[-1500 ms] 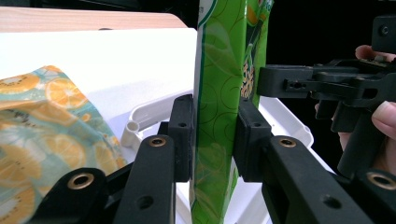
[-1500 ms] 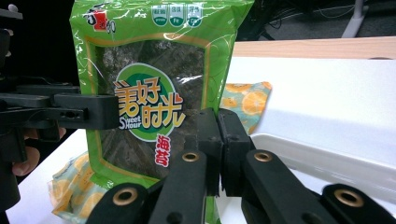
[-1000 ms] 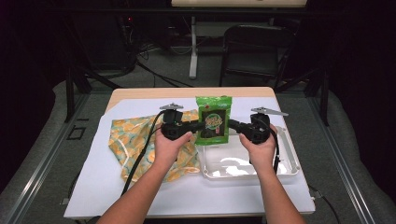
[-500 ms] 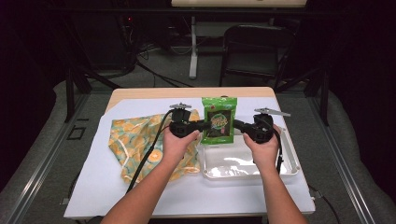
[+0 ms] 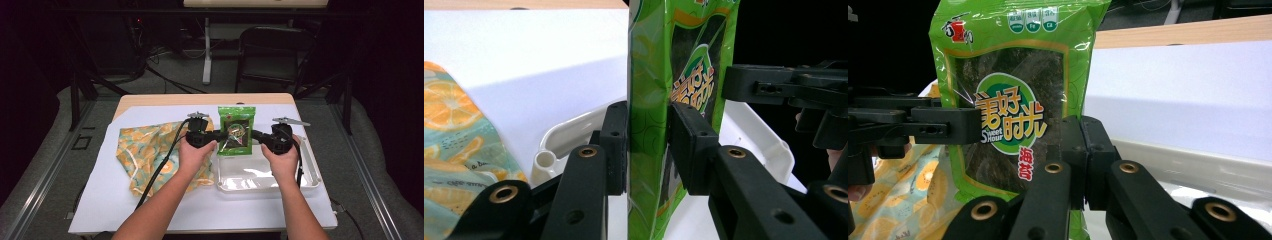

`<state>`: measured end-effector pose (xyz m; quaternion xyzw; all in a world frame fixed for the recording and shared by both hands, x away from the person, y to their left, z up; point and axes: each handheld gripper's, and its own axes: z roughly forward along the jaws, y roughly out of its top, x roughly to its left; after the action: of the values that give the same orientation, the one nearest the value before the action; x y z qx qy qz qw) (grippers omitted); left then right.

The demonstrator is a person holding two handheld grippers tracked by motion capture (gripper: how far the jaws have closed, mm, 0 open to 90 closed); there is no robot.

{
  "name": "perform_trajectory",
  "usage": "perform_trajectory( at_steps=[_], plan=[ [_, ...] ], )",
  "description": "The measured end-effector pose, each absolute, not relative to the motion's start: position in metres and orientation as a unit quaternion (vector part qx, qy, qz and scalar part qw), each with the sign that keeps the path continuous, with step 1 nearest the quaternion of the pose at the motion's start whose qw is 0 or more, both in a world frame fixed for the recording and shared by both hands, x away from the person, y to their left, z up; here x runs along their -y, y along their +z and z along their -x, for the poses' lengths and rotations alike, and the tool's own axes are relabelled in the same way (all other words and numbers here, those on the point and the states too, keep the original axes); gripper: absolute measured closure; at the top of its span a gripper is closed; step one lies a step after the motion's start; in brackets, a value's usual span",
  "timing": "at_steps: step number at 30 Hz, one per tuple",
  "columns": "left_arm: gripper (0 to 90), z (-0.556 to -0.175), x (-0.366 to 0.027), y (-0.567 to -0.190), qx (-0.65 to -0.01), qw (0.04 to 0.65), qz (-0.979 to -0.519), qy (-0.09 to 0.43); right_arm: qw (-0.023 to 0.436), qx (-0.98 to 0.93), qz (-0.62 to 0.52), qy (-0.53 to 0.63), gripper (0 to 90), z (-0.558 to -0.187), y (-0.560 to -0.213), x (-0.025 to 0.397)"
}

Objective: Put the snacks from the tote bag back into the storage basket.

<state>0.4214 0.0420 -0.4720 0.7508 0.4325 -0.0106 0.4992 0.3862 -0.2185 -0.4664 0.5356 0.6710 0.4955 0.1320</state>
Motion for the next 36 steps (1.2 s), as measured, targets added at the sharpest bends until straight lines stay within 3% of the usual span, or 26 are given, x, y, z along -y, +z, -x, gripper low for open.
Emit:
perform_trajectory(
  at_steps=[36],
  plan=[
    [67.7, -0.434, -0.029, -0.497, -0.458, 0.474, -0.752, -0.005, 0.147, -0.681, -0.548, 0.463, 89.8, -0.389, -0.479, 0.217]
  ],
)
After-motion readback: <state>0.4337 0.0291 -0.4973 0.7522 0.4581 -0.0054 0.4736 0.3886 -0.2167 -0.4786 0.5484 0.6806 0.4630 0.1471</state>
